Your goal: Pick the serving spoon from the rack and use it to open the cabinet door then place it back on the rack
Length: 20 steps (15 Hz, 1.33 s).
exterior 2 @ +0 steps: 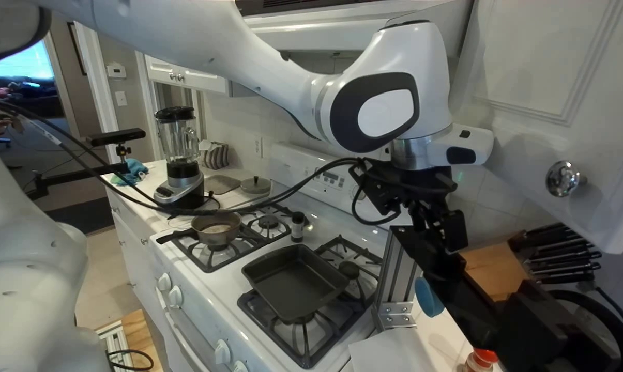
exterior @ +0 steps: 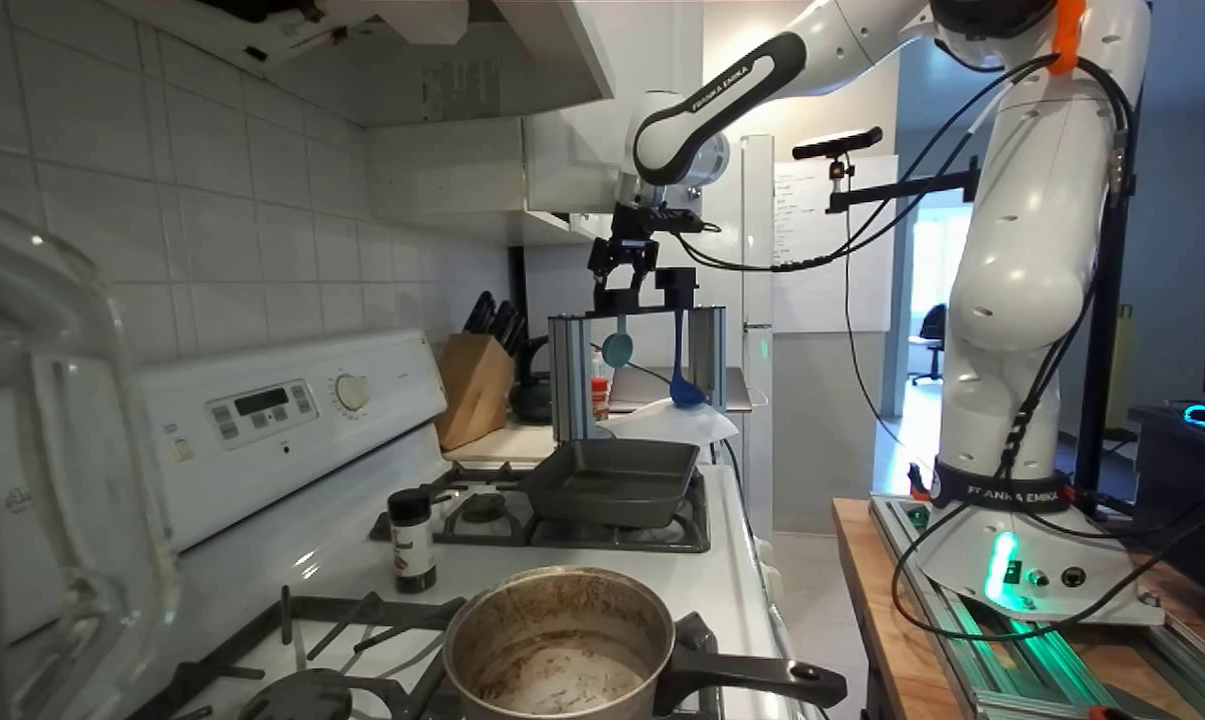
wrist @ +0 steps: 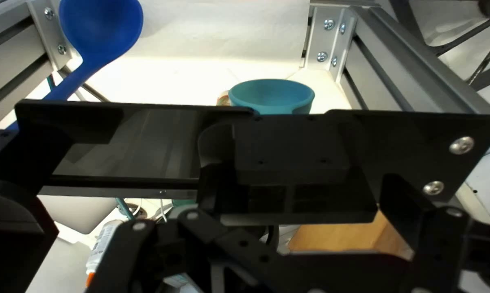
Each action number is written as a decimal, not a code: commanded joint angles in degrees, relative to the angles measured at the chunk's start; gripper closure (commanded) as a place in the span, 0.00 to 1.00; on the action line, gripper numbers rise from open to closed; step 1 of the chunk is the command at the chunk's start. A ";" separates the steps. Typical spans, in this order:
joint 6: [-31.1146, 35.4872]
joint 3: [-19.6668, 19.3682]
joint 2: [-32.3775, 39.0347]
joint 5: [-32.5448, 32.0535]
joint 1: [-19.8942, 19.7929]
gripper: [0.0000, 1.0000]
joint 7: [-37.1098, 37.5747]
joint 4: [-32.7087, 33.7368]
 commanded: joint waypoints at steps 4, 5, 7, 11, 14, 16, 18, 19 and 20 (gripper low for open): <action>-6.36 2.20 -6.49 -5.93 0.18 0.00 5.81 -2.49; -8.20 2.59 -7.41 -6.28 0.25 0.00 6.18 -2.72; -12.21 3.51 -9.66 -6.73 0.35 0.00 7.16 -3.36; -20.38 4.52 -13.38 -6.36 0.45 0.00 7.79 -4.14; -20.13 4.03 -14.23 -5.60 0.68 0.28 6.59 -5.33; -18.34 3.78 -14.04 -5.95 0.36 0.39 6.90 -6.59; -15.06 3.24 -14.29 -5.82 0.48 0.54 6.12 -8.41; -13.10 3.11 -14.32 -5.95 0.36 0.62 6.29 -9.31; -10.98 3.07 -14.15 -6.36 0.09 0.68 6.65 -10.22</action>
